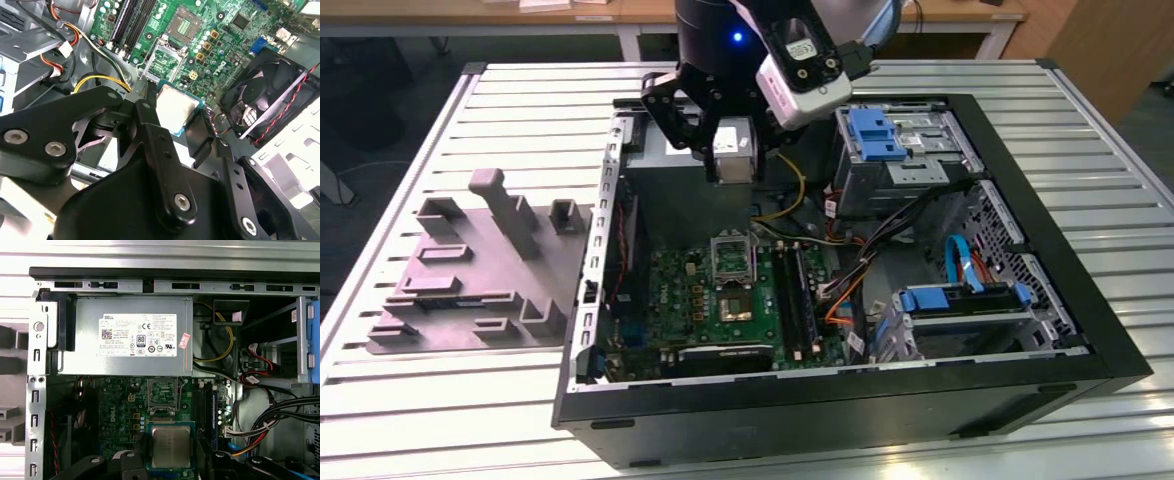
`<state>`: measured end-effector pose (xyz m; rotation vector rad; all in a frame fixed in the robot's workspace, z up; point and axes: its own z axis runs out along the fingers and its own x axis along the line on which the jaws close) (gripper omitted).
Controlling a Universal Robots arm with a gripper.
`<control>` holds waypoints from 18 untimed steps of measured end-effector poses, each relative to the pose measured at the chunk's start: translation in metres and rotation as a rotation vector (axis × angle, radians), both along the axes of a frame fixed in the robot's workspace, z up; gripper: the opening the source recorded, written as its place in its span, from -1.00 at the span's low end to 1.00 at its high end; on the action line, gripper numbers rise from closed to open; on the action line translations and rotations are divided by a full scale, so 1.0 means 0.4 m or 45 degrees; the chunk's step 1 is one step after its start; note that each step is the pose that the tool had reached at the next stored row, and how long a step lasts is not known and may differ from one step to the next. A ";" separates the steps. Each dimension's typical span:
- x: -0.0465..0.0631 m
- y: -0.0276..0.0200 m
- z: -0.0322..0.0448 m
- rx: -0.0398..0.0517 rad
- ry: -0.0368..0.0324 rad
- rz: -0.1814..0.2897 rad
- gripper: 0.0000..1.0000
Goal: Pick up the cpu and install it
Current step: 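Place the cpu into insertion slot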
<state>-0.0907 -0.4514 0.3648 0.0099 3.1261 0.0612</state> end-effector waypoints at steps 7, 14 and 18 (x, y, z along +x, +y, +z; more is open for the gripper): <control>-0.008 -0.018 -0.023 -0.001 0.0006 0.000 -0.06; -0.008 -0.031 -0.055 -0.001 0.0005 0.000 -0.06; -0.008 -0.042 -0.073 -0.001 0.0006 0.000 -0.06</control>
